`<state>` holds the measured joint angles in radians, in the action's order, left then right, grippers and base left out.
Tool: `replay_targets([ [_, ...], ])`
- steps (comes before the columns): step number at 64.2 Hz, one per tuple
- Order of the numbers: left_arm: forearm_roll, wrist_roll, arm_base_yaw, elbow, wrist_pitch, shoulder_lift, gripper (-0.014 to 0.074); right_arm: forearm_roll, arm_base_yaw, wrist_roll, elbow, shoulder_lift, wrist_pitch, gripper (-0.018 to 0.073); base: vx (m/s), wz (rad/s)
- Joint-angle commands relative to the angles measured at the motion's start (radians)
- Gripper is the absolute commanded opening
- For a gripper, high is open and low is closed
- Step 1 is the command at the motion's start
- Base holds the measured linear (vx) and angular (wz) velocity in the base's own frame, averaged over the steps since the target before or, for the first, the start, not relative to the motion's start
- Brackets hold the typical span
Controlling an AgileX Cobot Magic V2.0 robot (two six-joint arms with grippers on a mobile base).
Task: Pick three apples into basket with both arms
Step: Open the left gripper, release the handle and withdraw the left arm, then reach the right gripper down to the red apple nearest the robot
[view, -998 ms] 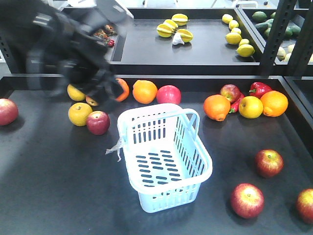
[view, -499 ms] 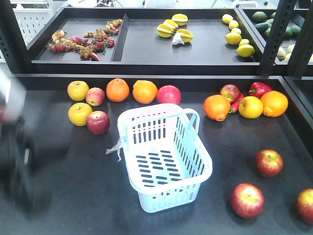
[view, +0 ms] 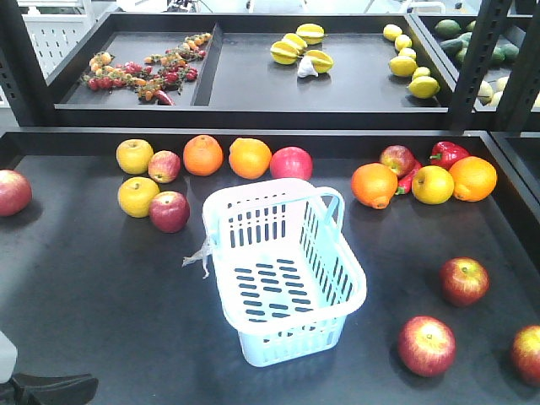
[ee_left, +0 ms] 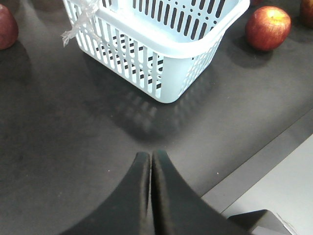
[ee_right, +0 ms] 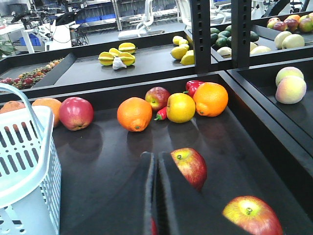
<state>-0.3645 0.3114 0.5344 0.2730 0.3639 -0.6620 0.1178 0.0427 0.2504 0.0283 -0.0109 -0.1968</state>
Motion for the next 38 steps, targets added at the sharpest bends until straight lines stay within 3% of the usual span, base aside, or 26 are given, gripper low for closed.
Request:
replay_targets([
  [1, -0.020, -0.010, 0.002, 0.023, -0.072, 0.002, -0.0008, 0.010, 0.005, -0.005, 0.014, -0.011, 0.075, -0.0001, 0.00, 0.00],
  [13, -0.020, -0.010, 0.002, 0.023, -0.062, 0.002, -0.0008, -0.006, 0.005, 0.008, 0.014, -0.011, 0.127, -0.0001, 0.00, 0.00],
  [27, -0.020, -0.010, 0.002, 0.023, -0.056, 0.002, -0.0008, -0.216, 0.005, 0.157, 0.014, -0.011, 0.254, -0.0001, 0.00, 0.00],
  [38, -0.020, -0.010, 0.002, 0.023, -0.055, 0.002, -0.0008, -0.330, 0.005, 0.193, 0.013, -0.011, 0.284, -0.0001, 0.00, 0.00],
])
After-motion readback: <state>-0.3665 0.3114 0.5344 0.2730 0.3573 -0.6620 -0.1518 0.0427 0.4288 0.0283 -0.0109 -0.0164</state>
